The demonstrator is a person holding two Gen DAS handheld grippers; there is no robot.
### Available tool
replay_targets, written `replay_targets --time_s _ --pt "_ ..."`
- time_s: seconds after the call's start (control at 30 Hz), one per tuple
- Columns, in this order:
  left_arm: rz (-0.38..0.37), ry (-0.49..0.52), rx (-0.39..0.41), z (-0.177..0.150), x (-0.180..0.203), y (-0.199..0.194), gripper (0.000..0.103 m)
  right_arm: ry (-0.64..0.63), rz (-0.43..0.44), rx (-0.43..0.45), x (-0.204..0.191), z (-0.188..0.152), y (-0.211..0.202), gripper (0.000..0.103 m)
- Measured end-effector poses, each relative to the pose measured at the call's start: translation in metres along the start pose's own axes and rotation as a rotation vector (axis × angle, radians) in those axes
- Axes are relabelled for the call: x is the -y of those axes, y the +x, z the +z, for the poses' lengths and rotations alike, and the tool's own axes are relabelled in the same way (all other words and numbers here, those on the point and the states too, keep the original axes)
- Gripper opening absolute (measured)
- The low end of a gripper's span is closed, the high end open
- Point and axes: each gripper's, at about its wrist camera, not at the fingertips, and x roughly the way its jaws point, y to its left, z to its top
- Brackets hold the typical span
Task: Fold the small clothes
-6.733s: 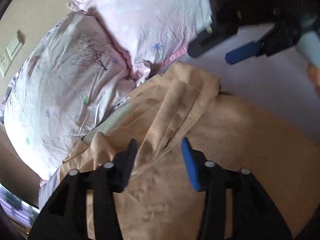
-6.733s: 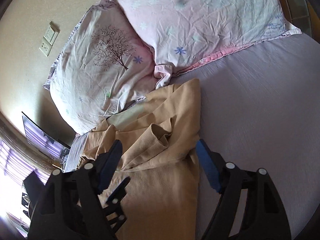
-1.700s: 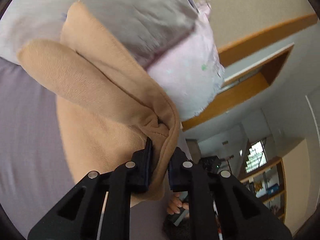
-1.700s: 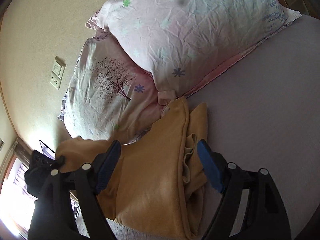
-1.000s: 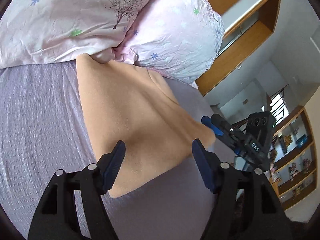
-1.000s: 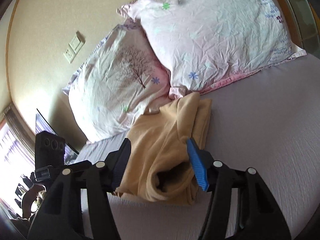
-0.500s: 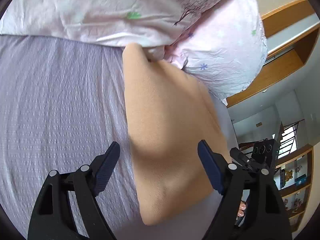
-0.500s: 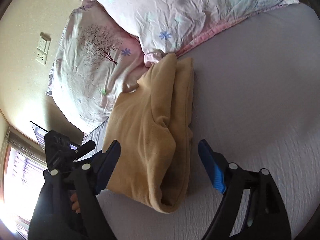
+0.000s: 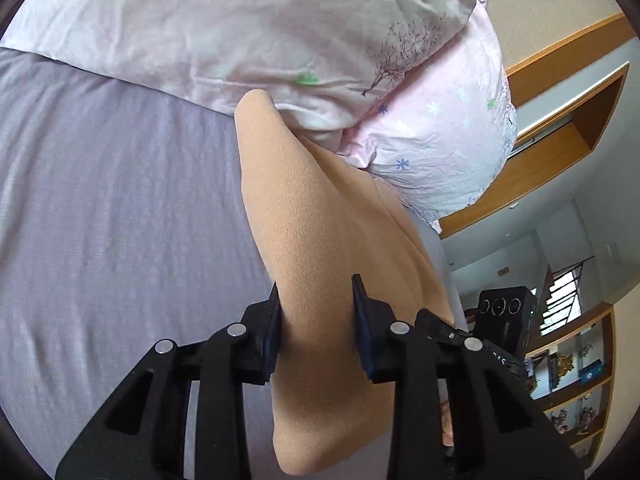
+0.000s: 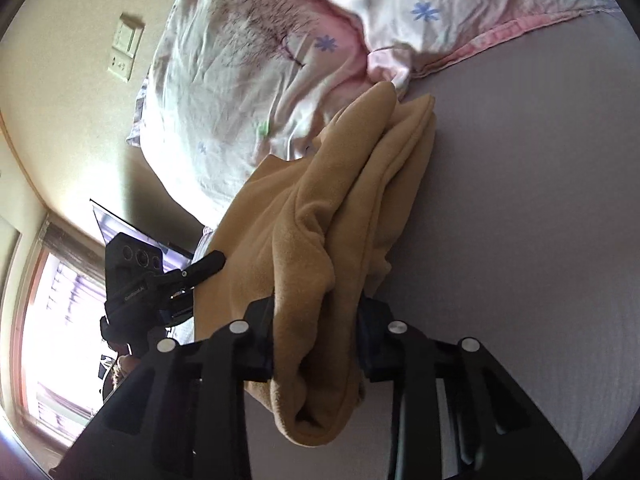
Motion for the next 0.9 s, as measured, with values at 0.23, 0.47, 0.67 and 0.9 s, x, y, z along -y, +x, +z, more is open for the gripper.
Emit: replay_targets --time_s 0.23,0.47,0.67,0.9 --pt "0.142 0.187 0.08 -0.042 0.011 -0.064 0.069 -0.097 -0.192 0.122 -0.025 -0.02 -0.038 0.082" --pt "0.448 0.337 0.09 -0.118 0.054 -0.077 0.102 -0.244 -0.424 0.158 -0.066 -0.081 -0.076 0.101" --pt "0.643 0.39 0.032 -0.142 0.054 -0.052 0.102 -0.334 -0.535 0.038 -0.077 -0.117 -0.036 0.101" --pt "0.685 0.395 -0.011 -0.141 0.049 -0.036 0.102 -0.367 -0.602 -0.008 -0.082 -0.132 -0.01 0.101"
